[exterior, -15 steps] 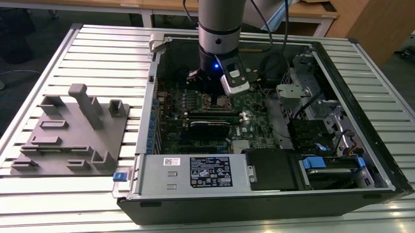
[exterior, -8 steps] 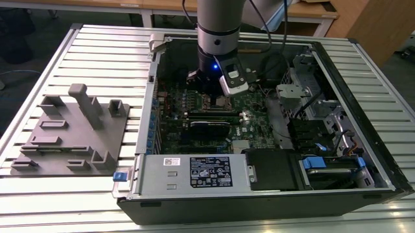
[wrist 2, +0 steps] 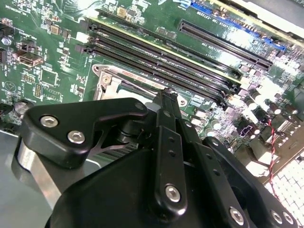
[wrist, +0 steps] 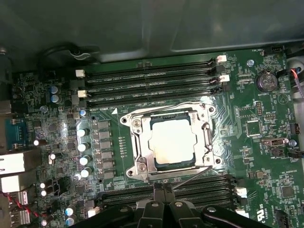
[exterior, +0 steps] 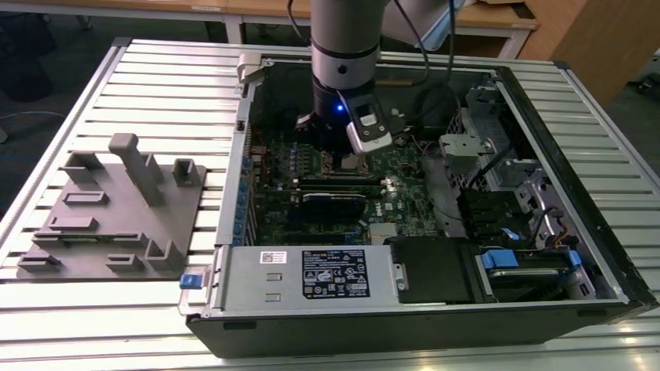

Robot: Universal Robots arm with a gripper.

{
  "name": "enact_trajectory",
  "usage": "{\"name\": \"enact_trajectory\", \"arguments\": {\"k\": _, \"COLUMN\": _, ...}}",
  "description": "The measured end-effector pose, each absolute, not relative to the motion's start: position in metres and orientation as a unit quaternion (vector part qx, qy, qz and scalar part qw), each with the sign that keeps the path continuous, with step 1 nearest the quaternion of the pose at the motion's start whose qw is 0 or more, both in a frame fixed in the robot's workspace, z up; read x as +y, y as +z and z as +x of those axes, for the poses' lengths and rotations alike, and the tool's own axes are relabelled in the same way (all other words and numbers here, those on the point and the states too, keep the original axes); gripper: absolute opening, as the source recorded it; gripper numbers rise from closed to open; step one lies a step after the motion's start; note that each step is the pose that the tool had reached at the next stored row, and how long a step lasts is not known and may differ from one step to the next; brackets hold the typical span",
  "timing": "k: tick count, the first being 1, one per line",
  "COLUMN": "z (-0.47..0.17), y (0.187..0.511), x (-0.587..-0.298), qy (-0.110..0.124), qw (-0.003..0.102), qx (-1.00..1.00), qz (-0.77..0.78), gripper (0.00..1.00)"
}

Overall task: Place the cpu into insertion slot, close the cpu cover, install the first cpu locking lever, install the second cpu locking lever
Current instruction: 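Install the second cpu locking lever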

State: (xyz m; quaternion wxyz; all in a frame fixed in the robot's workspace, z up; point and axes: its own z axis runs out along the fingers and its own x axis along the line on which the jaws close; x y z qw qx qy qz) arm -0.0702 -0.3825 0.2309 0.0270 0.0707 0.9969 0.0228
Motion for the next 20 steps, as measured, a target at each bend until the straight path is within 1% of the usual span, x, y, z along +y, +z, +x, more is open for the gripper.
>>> {"name": "enact_trajectory", "arguments": {"k": 7, "z": -0.074, "y": 0.223, "x": -0.382, "qy": 0.023, "qw": 0.027, "qx": 0.997, "qz": 0.071, "gripper": 0.10}}
{"name": "enact_trajectory", "arguments": {"k": 20, "z": -0.077, "y": 0.217, "x": -0.383, "qy": 0.023, "qw": 0.027, "qx": 0.997, "qz": 0.071, "gripper": 0.10}}
